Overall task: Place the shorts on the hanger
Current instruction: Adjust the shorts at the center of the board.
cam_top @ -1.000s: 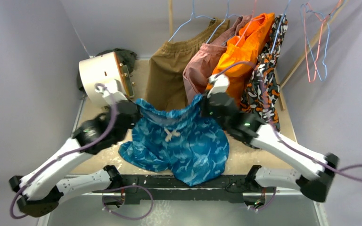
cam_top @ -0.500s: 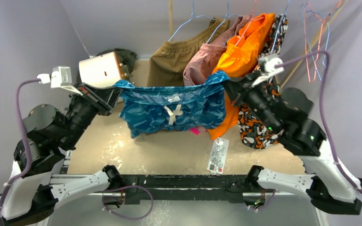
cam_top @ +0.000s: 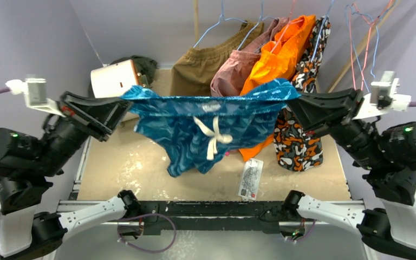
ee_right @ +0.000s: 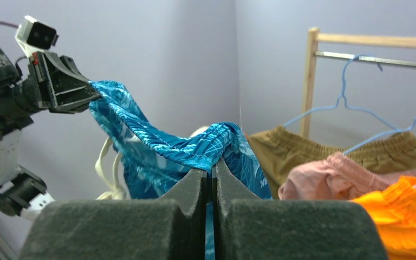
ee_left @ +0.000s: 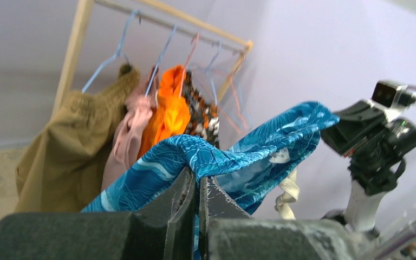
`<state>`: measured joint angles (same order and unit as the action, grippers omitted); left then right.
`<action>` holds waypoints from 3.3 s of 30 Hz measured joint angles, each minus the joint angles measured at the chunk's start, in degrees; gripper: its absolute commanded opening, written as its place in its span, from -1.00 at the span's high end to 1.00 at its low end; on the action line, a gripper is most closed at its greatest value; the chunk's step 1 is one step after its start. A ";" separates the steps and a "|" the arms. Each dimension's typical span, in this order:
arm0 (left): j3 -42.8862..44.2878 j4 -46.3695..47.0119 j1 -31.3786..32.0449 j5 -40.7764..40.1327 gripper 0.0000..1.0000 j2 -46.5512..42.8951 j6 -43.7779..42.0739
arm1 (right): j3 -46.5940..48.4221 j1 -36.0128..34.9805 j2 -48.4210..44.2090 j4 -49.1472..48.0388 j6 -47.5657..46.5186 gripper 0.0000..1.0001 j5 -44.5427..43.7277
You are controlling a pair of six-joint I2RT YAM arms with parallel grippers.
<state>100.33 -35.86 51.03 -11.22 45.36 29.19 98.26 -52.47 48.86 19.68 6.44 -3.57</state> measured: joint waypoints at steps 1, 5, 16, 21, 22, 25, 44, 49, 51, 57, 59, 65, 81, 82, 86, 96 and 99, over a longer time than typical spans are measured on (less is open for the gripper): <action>-1.99 0.13 0.00 1.05 1.00 -0.59 -0.04 | -1.81 0.02 -1.03 -0.26 -0.22 1.00 0.17; -9.92 0.11 -0.02 1.81 1.00 -2.03 -0.35 | -9.86 0.11 -2.08 -0.92 -0.50 1.00 -0.94; -31.52 0.98 -0.20 -19.02 1.00 4.70 1.70 | -31.85 4.39 9.92 -7.65 5.31 1.00 -11.08; -43.47 2.58 -0.35 -25.62 1.00 11.04 6.25 | -45.77 7.43 13.68 -12.07 12.55 1.00 -13.62; -46.05 3.08 -0.35 -26.12 1.00 11.13 7.32 | -48.39 7.54 14.01 -12.68 14.27 1.00 -14.10; -52.96 5.73 -0.39 -27.45 1.00 10.62 10.21 | -53.83 7.54 14.19 -13.86 18.43 1.00 -15.47; -62.27 16.90 -2.25 -24.30 0.19 15.54 16.74 | -59.71 8.55 11.54 -20.06 22.34 0.18 -11.98; -62.31 16.39 -2.25 -21.92 0.07 11.85 17.77 | -58.18 8.55 6.82 -17.46 19.82 -0.12 -8.68; -62.31 15.58 -2.25 -21.62 0.00 10.88 18.05 | -56.94 8.55 5.27 -15.32 18.93 -0.17 -7.93; -62.25 11.96 -2.25 -20.92 -0.19 8.44 18.29 | -51.39 8.55 1.11 -8.24 15.39 -0.21 -5.46; -61.66 9.90 -2.25 -20.87 -0.23 7.10 18.18 | -47.98 8.55 0.55 -5.79 13.64 -0.21 -4.37; -55.15 5.88 -2.25 -21.29 -0.24 2.67 15.45 | -30.36 8.55 5.22 -1.31 7.67 -0.19 -5.31; -46.42 5.51 -2.25 -30.49 -0.21 -1.11 3.98 | 15.37 20.90 34.18 0.79 -0.68 -0.19 -22.86; -46.42 6.14 -2.25 -31.10 -0.21 -1.55 3.15 | 15.61 22.77 34.51 0.63 -0.17 -0.19 -23.43; -46.75 8.76 -2.25 -33.18 -0.19 -2.99 0.96 | 13.66 32.57 32.89 1.25 3.30 -0.17 -23.34; -53.53 12.72 -2.25 -35.41 -0.15 -5.18 -0.46 | -0.15 53.16 19.15 2.89 10.73 -0.20 -20.79; -55.76 13.20 -2.25 -34.93 -0.14 -7.08 -0.33 | -4.90 56.17 14.67 2.58 11.19 -0.25 -21.07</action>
<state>44.58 -22.65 48.77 -46.15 38.28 28.86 93.36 3.70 63.53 22.26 17.63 -24.64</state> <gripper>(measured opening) 0.578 0.601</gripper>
